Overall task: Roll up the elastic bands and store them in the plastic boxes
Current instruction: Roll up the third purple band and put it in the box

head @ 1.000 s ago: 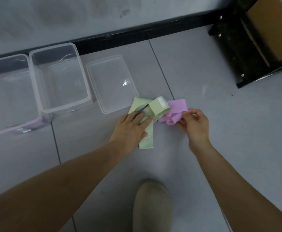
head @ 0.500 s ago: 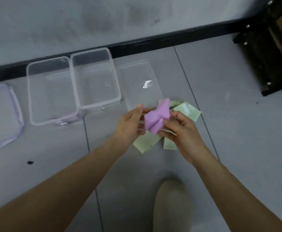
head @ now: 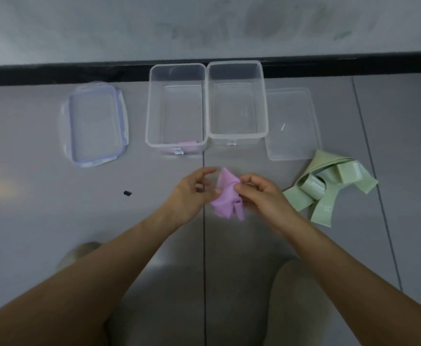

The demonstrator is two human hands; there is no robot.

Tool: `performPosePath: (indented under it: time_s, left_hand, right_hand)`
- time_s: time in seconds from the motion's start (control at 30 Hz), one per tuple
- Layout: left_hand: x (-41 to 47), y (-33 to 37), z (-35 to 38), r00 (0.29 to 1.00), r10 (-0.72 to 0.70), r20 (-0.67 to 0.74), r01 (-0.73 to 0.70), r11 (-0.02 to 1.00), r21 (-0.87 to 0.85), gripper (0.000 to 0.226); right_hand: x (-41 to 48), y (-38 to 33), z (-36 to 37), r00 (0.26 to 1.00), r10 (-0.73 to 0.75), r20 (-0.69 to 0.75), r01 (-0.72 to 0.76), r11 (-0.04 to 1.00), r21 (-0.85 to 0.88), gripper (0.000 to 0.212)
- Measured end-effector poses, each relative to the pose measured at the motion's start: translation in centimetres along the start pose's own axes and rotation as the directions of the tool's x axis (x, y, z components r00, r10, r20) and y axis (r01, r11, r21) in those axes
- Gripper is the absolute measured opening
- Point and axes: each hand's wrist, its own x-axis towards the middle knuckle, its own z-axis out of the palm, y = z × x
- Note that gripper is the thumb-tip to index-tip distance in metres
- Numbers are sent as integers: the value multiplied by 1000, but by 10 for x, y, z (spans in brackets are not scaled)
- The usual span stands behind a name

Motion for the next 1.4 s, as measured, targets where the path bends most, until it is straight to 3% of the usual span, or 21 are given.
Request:
performPosePath:
  time_s: [0.13, 0.3, 0.43, 0.63, 0.73, 0.87, 1.0, 1.2, 1.3, 1.4]
  left_hand:
    - [1, -20, -12, 997, 16, 76, -11, 998, -63, 39]
    - [13, -37, -19, 999, 24, -25, -24, 999, 24, 8]
    - [26, -47, -26, 986, 33, -166, -28, 999, 34, 15]
    - [37, -56, -34, 960, 16, -281, 14, 994, 105, 11]
    - [37, -59, -39, 971, -14, -240, 41, 993, 111, 15]
    - [31, -61, -45, 998, -19, -58, 31, 978, 208, 43]
    - [27, -66, -52, 996, 89, -27, -67, 888, 456, 39]
    - [21, -72, -67, 966, 256, -18, -183, 734, 654, 25]
    - [20, -73, -76, 946, 323, 37, -242, 624, 743, 21]
    - [20, -79, -84, 922, 372, 109, -307, 530, 790, 31]
  right_hand:
    - [15, 4, 13, 998, 14, 59, -4, 985, -171, 9]
    - [28, 5, 19, 999, 5, 37, 5, 962, -272, 8]
    - [32, 10, 17, 996, 53, 75, -19, 917, -399, 21]
    - [34, 33, -5, 999, 36, 5, -27, 830, -558, 18]
    - [31, 39, -12, 998, -21, -64, -19, 826, -564, 16]
    - [31, 44, -19, 985, -105, -135, -12, 742, -670, 14]
    - [31, 43, -24, 970, -151, -193, -20, 738, -675, 22]
    - [33, 34, -24, 952, -207, -225, -13, 707, -707, 24]
    - [38, 34, -22, 955, -170, -243, -30, 759, -651, 27]
    - [43, 31, -21, 955, -127, -267, -53, 816, -576, 27]
